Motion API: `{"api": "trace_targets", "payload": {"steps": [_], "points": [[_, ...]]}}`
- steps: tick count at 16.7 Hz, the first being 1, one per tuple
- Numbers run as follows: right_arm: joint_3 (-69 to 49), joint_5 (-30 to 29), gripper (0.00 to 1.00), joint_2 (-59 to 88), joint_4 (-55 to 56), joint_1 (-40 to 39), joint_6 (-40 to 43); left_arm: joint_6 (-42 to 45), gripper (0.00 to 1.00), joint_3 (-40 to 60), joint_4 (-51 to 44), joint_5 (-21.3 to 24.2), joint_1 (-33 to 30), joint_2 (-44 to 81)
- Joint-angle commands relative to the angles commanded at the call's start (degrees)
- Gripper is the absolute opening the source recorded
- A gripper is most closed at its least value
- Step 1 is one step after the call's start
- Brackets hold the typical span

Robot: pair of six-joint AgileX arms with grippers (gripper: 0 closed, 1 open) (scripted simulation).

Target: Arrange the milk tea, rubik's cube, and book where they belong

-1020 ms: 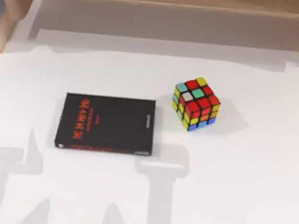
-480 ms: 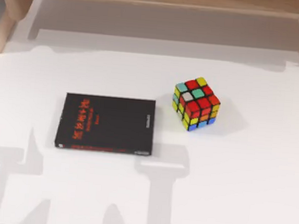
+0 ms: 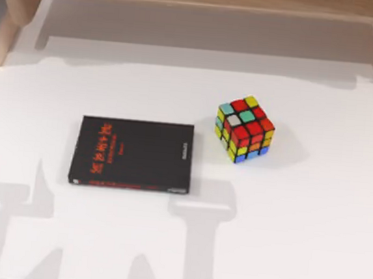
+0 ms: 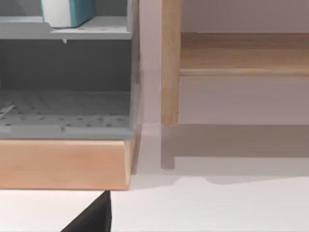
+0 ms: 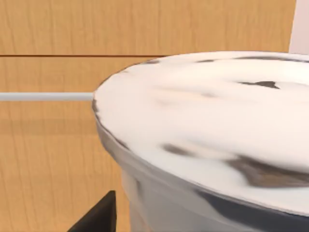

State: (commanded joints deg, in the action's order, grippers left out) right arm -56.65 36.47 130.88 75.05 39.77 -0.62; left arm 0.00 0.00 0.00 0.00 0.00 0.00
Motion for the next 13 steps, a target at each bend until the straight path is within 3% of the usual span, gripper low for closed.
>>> {"api": "trace_targets", "payload": {"steps": [13], "points": [[6.1,2.9,1.0,-2.5,3.7,2.8,-0.1,0.0,1.0,0.0,0.0,0.0,0.0,0.0]]}}
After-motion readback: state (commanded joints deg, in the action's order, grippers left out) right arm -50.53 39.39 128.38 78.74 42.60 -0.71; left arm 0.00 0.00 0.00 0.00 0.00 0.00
